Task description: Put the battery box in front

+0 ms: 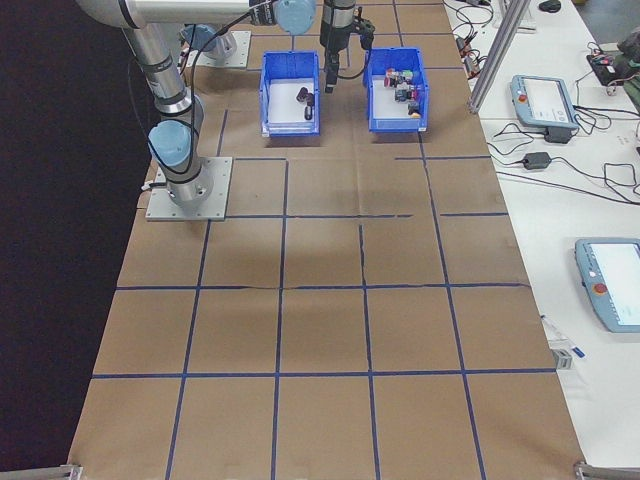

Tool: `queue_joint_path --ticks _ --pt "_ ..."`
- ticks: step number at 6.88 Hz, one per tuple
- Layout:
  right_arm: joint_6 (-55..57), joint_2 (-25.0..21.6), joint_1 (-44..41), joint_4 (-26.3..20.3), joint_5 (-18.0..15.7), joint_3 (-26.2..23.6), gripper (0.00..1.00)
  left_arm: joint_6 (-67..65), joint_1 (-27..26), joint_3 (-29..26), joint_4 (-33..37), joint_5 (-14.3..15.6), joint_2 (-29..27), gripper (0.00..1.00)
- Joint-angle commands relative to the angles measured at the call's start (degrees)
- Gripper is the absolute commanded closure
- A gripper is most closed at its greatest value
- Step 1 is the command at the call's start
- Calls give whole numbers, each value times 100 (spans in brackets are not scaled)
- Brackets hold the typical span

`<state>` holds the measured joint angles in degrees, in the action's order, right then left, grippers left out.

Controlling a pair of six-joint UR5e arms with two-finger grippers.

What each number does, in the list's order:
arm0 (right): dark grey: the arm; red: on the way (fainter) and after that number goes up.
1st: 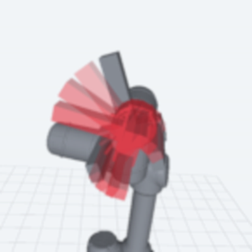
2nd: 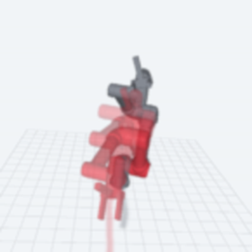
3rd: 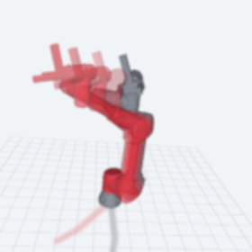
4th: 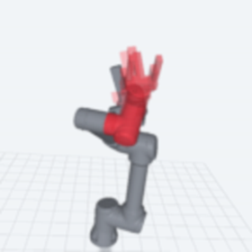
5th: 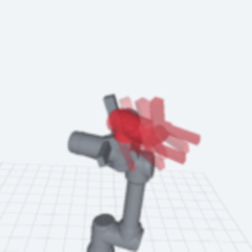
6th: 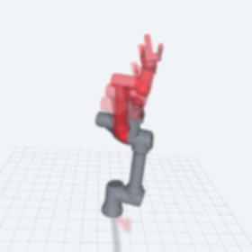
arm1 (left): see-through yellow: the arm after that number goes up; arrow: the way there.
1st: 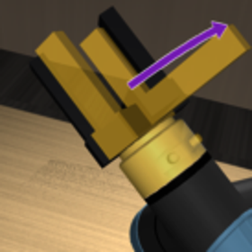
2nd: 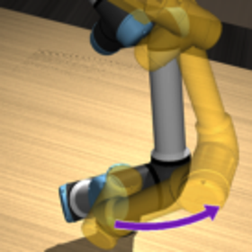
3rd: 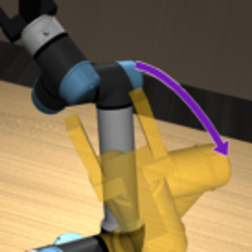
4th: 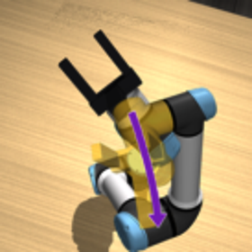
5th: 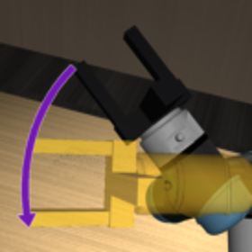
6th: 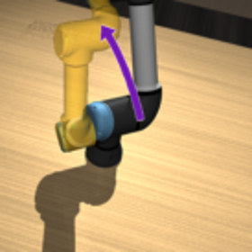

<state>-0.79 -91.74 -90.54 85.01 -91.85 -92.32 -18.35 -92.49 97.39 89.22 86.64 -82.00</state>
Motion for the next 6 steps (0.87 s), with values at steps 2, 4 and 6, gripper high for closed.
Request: queue_joint_path --ticks 2,4,6 --pt "-1664 523 -25 809 71 39 0 -2000 -120 420 -62 2 297 2" --pt "-3332 893 -43 1158 97 292 0 -3876 -836 867 -413 2 403 2" --pt "-4721 1481 -392 1158 98 888 0 -5784 -1393 1376 -511 2 666 2"
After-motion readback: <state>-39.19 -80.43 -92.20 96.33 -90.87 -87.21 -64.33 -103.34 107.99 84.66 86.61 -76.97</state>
